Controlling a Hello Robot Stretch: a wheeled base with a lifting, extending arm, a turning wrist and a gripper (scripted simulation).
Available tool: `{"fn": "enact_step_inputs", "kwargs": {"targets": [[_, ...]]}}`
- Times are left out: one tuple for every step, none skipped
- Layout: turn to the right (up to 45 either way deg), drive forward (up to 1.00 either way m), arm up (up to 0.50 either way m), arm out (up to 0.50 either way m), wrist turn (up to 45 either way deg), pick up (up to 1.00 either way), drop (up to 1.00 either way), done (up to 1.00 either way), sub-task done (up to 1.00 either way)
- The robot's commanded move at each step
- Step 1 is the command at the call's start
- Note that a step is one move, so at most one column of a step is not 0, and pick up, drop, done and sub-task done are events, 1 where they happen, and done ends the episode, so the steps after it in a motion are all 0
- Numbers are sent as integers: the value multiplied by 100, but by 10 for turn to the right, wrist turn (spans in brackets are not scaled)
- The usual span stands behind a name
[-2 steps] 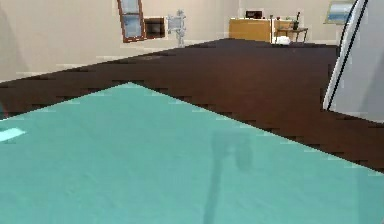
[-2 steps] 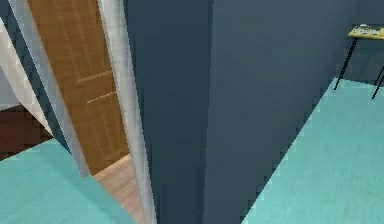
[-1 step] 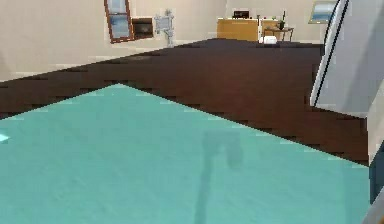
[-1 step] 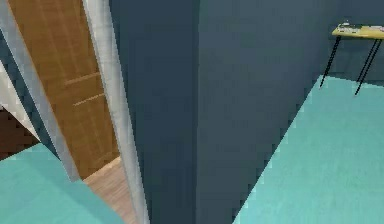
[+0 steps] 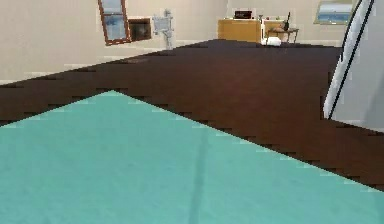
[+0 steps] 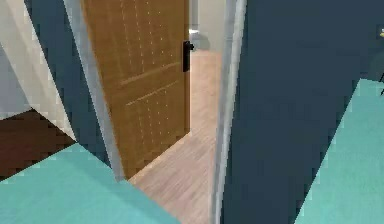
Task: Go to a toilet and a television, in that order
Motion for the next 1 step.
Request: {"fn": "enact_step_inputs", "kwargs": {"targets": [[420,0,0,0,0,0,0,0,0]]}}
